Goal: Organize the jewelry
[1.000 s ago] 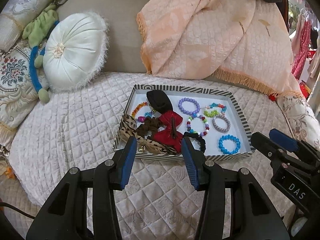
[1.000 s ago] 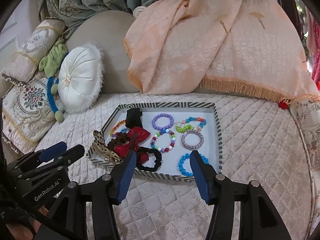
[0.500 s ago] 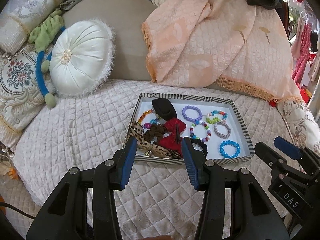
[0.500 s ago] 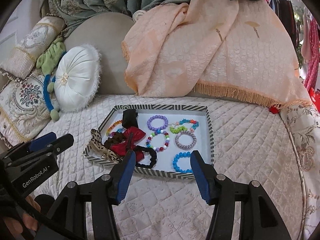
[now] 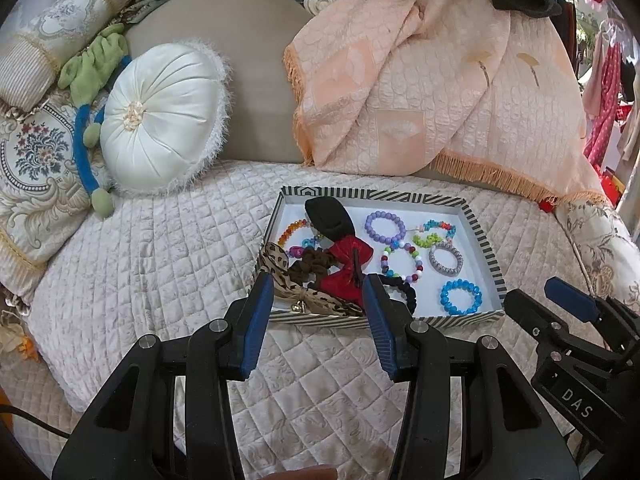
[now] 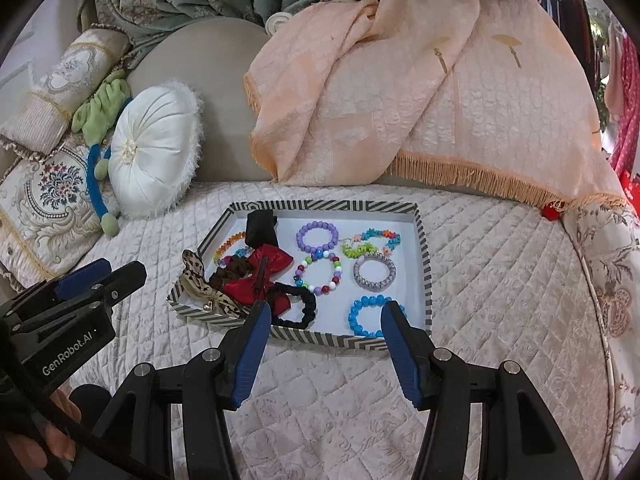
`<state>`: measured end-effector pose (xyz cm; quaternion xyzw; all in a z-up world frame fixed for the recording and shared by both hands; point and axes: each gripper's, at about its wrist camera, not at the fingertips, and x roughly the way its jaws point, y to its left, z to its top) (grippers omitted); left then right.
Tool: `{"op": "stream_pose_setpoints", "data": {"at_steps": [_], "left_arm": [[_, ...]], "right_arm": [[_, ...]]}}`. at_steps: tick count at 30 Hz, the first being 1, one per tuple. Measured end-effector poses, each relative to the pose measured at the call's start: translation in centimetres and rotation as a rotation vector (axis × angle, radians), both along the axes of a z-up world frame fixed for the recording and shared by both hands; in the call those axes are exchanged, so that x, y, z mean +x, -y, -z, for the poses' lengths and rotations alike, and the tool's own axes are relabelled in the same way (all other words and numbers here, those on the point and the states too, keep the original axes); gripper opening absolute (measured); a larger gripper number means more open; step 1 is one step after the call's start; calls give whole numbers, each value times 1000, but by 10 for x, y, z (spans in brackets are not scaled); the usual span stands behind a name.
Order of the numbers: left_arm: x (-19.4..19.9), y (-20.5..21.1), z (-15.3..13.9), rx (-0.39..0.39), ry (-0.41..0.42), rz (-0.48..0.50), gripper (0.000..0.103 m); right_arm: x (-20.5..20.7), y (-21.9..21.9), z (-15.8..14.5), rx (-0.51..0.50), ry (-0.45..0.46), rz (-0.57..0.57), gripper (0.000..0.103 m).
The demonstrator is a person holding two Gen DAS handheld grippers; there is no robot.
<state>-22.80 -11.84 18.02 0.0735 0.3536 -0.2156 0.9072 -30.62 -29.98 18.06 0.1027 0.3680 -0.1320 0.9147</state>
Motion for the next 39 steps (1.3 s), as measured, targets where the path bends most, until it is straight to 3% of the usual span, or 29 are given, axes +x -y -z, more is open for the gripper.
{"op": "stream_pose_setpoints", "data": {"at_steps": [39], "left_arm": [[4, -7, 9, 22, 1, -13, 46]], "right_arm": [[7, -5, 10, 1, -29, -18, 55]]}}
